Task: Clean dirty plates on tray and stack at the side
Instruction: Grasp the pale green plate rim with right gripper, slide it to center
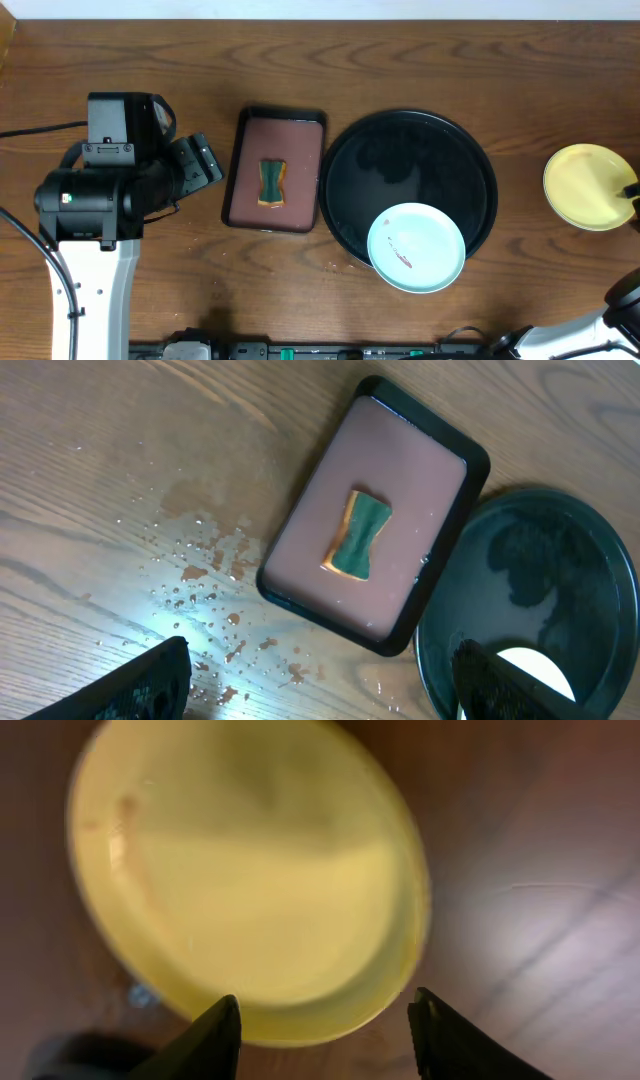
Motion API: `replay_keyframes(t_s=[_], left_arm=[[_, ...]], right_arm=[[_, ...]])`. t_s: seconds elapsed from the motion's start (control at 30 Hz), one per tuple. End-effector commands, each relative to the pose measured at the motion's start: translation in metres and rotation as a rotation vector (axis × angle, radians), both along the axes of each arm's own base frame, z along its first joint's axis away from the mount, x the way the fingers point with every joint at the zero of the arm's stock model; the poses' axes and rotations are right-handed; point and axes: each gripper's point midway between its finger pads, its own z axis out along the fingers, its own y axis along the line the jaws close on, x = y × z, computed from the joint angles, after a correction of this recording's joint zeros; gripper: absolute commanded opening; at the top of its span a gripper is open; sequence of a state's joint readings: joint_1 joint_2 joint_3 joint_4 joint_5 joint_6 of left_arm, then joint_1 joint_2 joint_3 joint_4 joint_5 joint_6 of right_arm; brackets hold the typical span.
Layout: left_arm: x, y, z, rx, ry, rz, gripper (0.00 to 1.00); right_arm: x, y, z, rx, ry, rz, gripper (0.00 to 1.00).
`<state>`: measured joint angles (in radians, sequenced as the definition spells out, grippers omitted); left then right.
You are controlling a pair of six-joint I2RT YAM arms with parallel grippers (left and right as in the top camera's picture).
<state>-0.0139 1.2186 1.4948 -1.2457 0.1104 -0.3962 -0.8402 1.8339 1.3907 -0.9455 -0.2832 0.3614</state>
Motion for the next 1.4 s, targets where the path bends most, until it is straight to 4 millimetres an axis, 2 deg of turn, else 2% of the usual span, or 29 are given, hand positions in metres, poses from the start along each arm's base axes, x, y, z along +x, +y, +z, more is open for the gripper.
replay_keyframes(t_s=[0.0, 0.03, 0.07, 0.2, 0.3, 0.43, 0.57, 0.7, 0.83, 0.97, 1.03, 1.13, 1.2, 1.37], left_arm=[[0.001, 0.0, 0.008, -0.011, -0.023, 0.004, 0.84], [0.001, 0.0, 0.008, -0.011, -0.023, 0.004, 0.84], [0.001, 0.0, 0.008, -0.011, -0.023, 0.004, 0.84], [0.001, 0.0, 0.008, -0.011, -0.023, 0.004, 0.84], [0.001, 0.0, 0.008, -0.011, -0.023, 0.004, 0.84], [0.001, 0.0, 0.008, -0.011, -0.023, 0.004, 0.84], [0.001, 0.0, 0.008, -0.011, -0.023, 0.004, 0.84], [0.001, 0.0, 0.008, -0.011, -0.023, 0.004, 0.84], [0.001, 0.0, 0.008, -0.011, -0.023, 0.004, 0.84], [0.001, 0.0, 0.008, -0.011, -0.023, 0.004, 0.84], [0.001, 0.0, 0.008, -0.011, -0.023, 0.004, 0.84], [0.001, 0.0, 0.008, -0.011, -0.023, 0.004, 0.84], [0.001, 0.0, 0.008, -0.011, -0.023, 0.004, 0.84], [0.001, 0.0, 0.008, -0.011, -0.023, 0.004, 0.84]], right_arm=[[0.039, 0.044, 0.05, 0.012, -0.214, 0.207, 0.52], [0.042, 0.051, 0.054, 0.013, -0.226, 0.234, 0.51], [0.046, 0.066, 0.062, 0.009, -0.241, 0.292, 0.51], [0.056, 0.144, 0.081, 0.007, -0.239, 0.55, 0.5], [0.047, 0.193, 0.068, -0.049, -0.086, 0.728, 0.49], [0.027, 0.227, 0.036, -0.193, 0.159, 0.909, 0.5], [0.014, 0.247, -0.002, -0.27, 0.269, 1.016, 0.57], [-0.004, 0.273, -0.041, -0.21, 0.252, 1.116, 0.57], [-0.016, 0.289, -0.064, -0.143, 0.208, 1.175, 0.54], [-0.026, 0.302, -0.076, -0.063, 0.172, 1.181, 0.38], [-0.029, 0.301, -0.08, -0.063, 0.18, 1.156, 0.21], [-0.022, 0.302, -0.078, -0.074, 0.158, 1.148, 0.16], [-0.012, 0.302, -0.076, -0.09, 0.127, 1.144, 0.01], [0.03, 0.315, -0.06, -0.088, -0.029, 1.046, 0.01]])
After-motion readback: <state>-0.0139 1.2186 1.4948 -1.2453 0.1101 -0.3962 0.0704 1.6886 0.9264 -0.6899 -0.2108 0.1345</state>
